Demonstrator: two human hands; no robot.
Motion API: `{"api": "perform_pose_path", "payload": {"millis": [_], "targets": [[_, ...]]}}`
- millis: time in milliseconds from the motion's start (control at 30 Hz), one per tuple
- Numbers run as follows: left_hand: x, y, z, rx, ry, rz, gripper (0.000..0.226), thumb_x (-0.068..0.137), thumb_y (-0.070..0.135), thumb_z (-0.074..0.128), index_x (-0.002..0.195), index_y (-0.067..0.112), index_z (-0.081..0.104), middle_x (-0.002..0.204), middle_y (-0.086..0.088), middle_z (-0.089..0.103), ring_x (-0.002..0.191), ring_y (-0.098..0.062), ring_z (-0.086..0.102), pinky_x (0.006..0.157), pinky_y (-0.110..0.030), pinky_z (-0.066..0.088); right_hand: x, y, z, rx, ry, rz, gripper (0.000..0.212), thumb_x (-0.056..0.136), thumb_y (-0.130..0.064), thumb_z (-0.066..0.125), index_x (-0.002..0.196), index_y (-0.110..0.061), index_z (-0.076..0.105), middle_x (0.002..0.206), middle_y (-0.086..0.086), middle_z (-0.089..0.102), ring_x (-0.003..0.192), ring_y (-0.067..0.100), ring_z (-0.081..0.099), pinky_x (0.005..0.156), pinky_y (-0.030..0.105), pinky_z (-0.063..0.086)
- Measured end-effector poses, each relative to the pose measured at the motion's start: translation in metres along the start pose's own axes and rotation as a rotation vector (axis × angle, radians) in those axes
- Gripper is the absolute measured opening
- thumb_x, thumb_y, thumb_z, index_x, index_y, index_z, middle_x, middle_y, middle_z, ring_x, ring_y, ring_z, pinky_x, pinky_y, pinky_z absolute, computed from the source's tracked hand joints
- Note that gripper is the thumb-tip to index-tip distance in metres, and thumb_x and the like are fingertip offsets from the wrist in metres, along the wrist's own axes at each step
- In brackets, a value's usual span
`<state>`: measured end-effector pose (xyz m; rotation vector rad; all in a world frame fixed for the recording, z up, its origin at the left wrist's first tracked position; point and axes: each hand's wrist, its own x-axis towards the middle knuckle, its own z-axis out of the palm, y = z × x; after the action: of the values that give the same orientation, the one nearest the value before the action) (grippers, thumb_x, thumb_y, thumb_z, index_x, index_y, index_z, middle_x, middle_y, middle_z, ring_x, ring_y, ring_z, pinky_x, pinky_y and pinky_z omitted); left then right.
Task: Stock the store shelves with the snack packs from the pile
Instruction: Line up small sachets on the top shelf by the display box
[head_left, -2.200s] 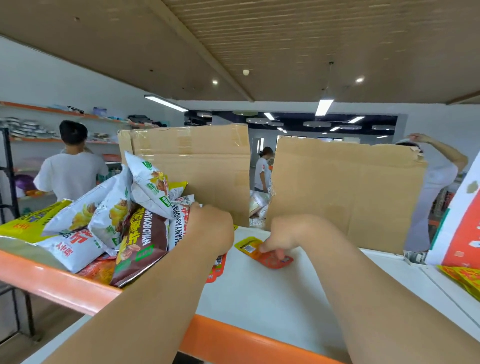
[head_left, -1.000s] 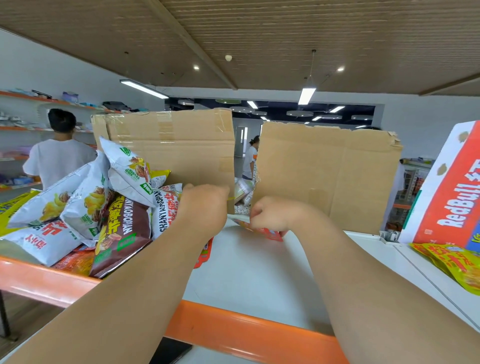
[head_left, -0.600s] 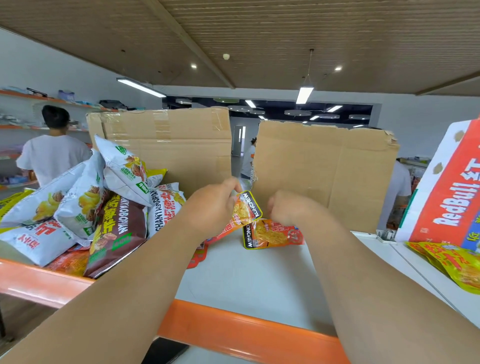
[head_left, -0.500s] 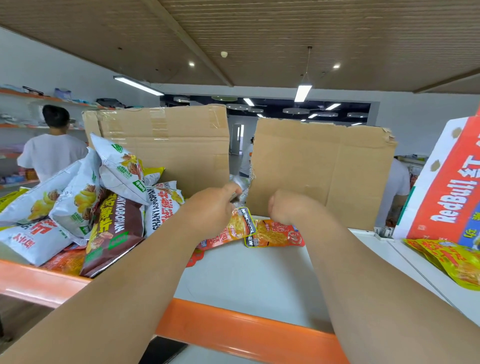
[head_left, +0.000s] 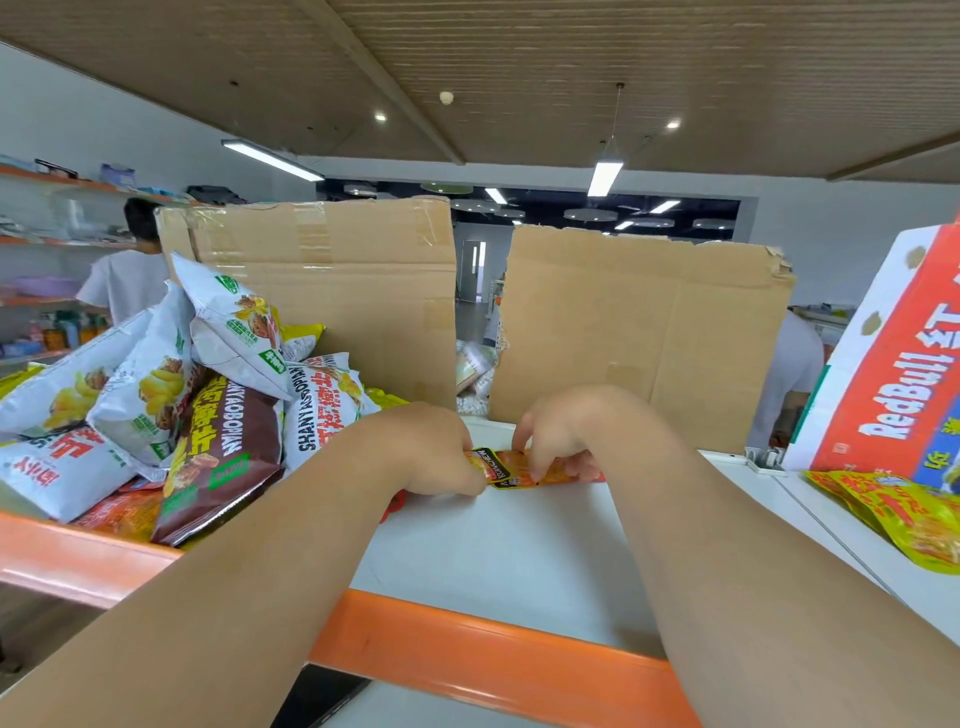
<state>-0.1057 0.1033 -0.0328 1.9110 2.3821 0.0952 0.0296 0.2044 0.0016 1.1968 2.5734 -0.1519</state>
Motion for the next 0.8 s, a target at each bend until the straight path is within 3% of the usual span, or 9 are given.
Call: {"api": "perform_pose_path", "payload": {"millis": [67, 167, 300, 367, 433, 533, 600, 700, 800], "targets": [[-0.002, 0.001, 0.0, -0.002, -0.012, 0.017, 0.036, 0.067, 0.047, 0.055, 0.098, 0.035, 0.069, 0.097, 0.005, 0.066, 0.094, -0.018, 0.062, 0.074, -0.03, 0.052, -0.005, -0.001, -0.001, -0.026, 0.044, -0.055, 0.053, 0.094, -0.002, 0.058, 0.141, -0.027, 0.055, 0.083, -0.005, 0.049, 0.066, 0.013, 0.051, 0.059, 0.025, 0.049], [-0.003, 0.0, -0.001, 0.008, 0.004, 0.119, 0.057, 0.069, 0.033, 0.048, 0.118, 0.059, 0.062, 0.125, 0.006, 0.059, 0.115, -0.018, 0.053, 0.099, -0.036, 0.049, -0.002, 0.002, 0.001, 0.008, 0.115, -0.111, 0.051, 0.092, 0.005, 0.048, 0.123, -0.03, 0.069, 0.101, -0.006, 0.056, 0.089, 0.016, 0.053, 0.045, 0.013, 0.043], [-0.005, 0.001, 0.0, -0.115, 0.027, 0.271, 0.055, 0.084, -0.001, 0.046, 0.103, 0.039, 0.078, 0.131, 0.008, 0.058, 0.118, -0.014, 0.053, 0.097, -0.03, 0.044, 0.005, 0.002, 0.003, 0.101, 0.189, -0.142, 0.025, 0.092, -0.007, 0.06, 0.105, -0.023, 0.074, 0.077, -0.014, 0.055, 0.068, 0.006, 0.048, 0.042, 0.013, 0.037], [-0.003, -0.001, 0.002, -0.168, 0.128, 0.278, 0.037, 0.092, 0.009, 0.056, 0.099, 0.038, 0.078, 0.12, 0.011, 0.061, 0.115, -0.013, 0.055, 0.095, -0.031, 0.045, 0.005, 0.003, 0.004, 0.094, 0.231, -0.125, 0.022, 0.092, -0.023, 0.067, 0.114, -0.02, 0.069, 0.088, -0.006, 0.057, 0.073, 0.011, 0.052, 0.047, 0.02, 0.037], [0.003, -0.004, 0.004, -0.121, 0.247, 0.196, 0.013, 0.094, 0.041, 0.063, 0.104, 0.041, 0.072, 0.108, 0.015, 0.061, 0.111, -0.014, 0.056, 0.092, -0.032, 0.046, 0.008, 0.006, 0.005, 0.087, 0.211, -0.052, 0.04, 0.088, -0.04, 0.072, 0.119, -0.015, 0.064, 0.101, 0.001, 0.057, 0.089, 0.02, 0.055, 0.052, 0.025, 0.038], [0.007, -0.005, 0.006, 0.025, 0.178, 0.039, 0.041, 0.088, 0.07, 0.055, 0.113, 0.039, 0.066, 0.114, 0.008, 0.061, 0.103, -0.016, 0.053, 0.083, -0.031, 0.045, 0.018, 0.01, 0.008, 0.038, 0.145, 0.034, 0.046, 0.08, -0.056, 0.075, 0.092, -0.013, 0.065, 0.091, 0.004, 0.063, 0.08, 0.024, 0.058, 0.063, 0.028, 0.043], [0.006, -0.002, 0.006, 0.051, 0.128, 0.025, 0.046, 0.085, 0.071, 0.059, 0.118, 0.038, 0.064, 0.117, 0.006, 0.061, 0.099, -0.015, 0.051, 0.078, -0.03, 0.042, 0.019, 0.009, 0.008, 0.03, 0.149, 0.059, 0.045, 0.08, -0.054, 0.076, 0.092, -0.012, 0.064, 0.085, 0.004, 0.062, 0.071, 0.023, 0.056, 0.066, 0.028, 0.043], [0.005, -0.001, 0.005, 0.037, 0.149, 0.014, 0.047, 0.081, 0.064, 0.066, 0.121, 0.039, 0.062, 0.121, 0.007, 0.061, 0.101, -0.015, 0.052, 0.08, -0.029, 0.044, 0.013, 0.006, 0.007, 0.063, 0.177, 0.074, 0.046, 0.084, -0.044, 0.076, 0.113, -0.01, 0.064, 0.073, 0.004, 0.055, 0.059, 0.019, 0.05, 0.053, 0.025, 0.039], [0.005, 0.0, 0.006, 0.066, 0.138, -0.043, 0.05, 0.08, 0.062, 0.062, 0.122, 0.036, 0.059, 0.121, 0.006, 0.062, 0.105, -0.018, 0.056, 0.088, -0.031, 0.05, 0.01, 0.003, 0.008, 0.044, 0.18, 0.095, 0.048, 0.084, -0.041, 0.075, 0.119, -0.01, 0.065, 0.084, 0.004, 0.06, 0.064, 0.019, 0.054, 0.051, 0.025, 0.039]]}}
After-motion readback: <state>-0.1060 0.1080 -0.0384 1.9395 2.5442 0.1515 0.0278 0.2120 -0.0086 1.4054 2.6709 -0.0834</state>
